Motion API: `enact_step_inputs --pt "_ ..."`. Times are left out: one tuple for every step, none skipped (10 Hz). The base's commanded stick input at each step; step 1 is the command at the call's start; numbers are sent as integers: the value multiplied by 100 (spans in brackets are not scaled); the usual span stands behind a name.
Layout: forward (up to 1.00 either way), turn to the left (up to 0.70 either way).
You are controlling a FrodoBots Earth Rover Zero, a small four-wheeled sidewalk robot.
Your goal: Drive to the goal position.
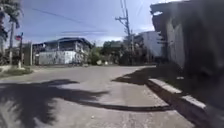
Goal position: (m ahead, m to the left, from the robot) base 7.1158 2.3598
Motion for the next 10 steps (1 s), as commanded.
enact_step_inputs --pt "100 0" --pt "100 0" --pt "100 0" --pt "100 0" --pt "100 0" --pt "100 0" --pt "100 0" --pt "100 0" --pt "100 0" --pt "100 0"
